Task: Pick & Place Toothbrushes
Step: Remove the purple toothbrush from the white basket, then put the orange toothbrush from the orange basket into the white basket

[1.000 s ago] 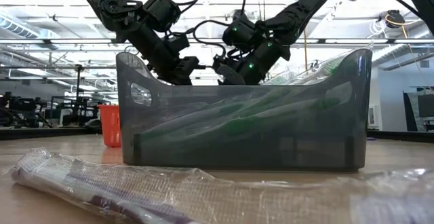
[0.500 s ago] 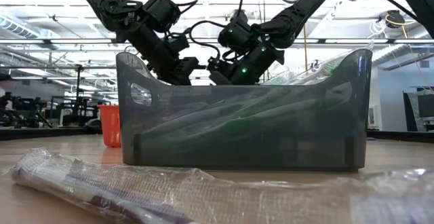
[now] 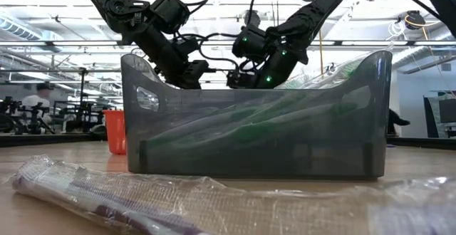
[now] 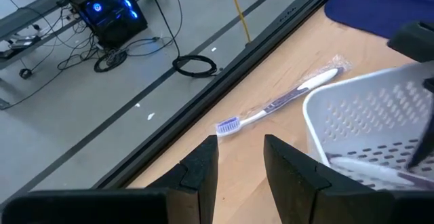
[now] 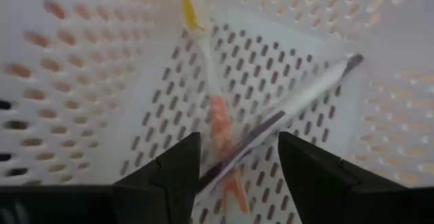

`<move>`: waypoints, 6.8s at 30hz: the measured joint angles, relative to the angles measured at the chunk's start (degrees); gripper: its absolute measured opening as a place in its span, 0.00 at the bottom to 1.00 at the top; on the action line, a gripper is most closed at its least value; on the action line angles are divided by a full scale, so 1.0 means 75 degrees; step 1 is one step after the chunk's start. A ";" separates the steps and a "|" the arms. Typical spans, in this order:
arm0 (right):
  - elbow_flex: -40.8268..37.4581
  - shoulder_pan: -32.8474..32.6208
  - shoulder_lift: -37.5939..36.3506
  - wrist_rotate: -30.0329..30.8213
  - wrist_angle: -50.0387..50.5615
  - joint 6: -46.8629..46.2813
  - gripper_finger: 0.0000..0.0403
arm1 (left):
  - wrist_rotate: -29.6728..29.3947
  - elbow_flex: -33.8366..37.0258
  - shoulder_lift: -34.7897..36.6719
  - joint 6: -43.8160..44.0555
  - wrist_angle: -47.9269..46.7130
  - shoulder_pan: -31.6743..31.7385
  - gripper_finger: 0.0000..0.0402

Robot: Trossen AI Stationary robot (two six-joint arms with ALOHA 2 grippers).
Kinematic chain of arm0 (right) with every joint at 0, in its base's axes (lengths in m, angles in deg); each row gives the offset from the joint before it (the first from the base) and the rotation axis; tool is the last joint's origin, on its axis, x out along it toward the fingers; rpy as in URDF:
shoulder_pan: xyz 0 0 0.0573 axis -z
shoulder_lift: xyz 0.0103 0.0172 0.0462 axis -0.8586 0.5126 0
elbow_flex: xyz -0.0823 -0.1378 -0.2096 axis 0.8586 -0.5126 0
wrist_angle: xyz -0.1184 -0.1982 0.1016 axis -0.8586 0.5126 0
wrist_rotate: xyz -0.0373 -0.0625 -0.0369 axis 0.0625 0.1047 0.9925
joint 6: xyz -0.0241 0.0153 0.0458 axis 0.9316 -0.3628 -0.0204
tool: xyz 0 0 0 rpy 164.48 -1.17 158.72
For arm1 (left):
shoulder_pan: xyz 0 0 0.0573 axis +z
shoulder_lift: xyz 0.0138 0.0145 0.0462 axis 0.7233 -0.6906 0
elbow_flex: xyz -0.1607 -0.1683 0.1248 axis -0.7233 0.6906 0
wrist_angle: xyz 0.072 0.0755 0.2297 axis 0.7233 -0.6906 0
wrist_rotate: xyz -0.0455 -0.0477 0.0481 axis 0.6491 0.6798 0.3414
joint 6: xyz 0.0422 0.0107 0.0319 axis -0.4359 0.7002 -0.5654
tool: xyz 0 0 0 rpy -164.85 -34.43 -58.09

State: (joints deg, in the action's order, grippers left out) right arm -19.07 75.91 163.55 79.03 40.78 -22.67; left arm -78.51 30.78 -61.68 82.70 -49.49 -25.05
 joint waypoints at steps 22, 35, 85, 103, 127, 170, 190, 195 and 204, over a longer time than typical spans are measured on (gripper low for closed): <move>-0.0020 -0.0024 -0.0212 0.0535 -0.0028 0.0451 0.00 | 0.0000 0.0000 0.0000 -0.0017 -0.0006 0.0000 0.30; -0.0012 -0.0112 -0.1106 0.0800 -0.0083 0.0574 0.00 | 0.0003 -0.0003 0.0000 -0.0026 -0.0052 0.0000 0.30; 0.0006 -0.1303 -0.3966 0.3838 0.3184 0.0258 0.00 | 0.3792 -0.2503 -0.1596 -0.1560 -0.2749 -0.0879 0.30; -0.2253 -0.1300 -0.5270 0.3311 0.3801 -0.1697 0.00 | 0.4022 -0.3990 -0.3178 -0.1828 -0.4520 -0.0845 0.30; -0.3759 -0.1300 -0.5704 0.2549 0.2545 -0.2157 0.41 | 0.4590 -0.3981 -0.3177 -0.1191 -0.4903 -0.0502 0.30; -0.3757 -0.1297 -0.5701 0.2560 0.1904 -0.1813 0.37 | 0.3858 -0.4931 -0.1423 0.0572 -0.8393 -0.0145 0.30; -0.3757 -0.1297 -0.5701 0.2557 0.1809 -0.1814 0.36 | 0.4265 -0.2350 -0.0407 0.2147 -0.7192 0.0040 0.30; -0.3757 -0.1298 -0.5701 0.2557 0.1739 -0.1814 0.36 | 0.4203 -0.2349 -0.0397 0.2188 -0.7175 0.0082 0.30; -0.3757 -0.1298 -0.5701 0.2557 0.1739 -0.1811 0.36 | 0.3987 -0.2349 -0.0408 0.2306 -0.7344 0.0090 0.30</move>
State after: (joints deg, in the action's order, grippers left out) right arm -47.24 66.18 120.79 98.21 53.82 -36.26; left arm -48.61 13.16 -64.74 100.00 -104.57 -24.37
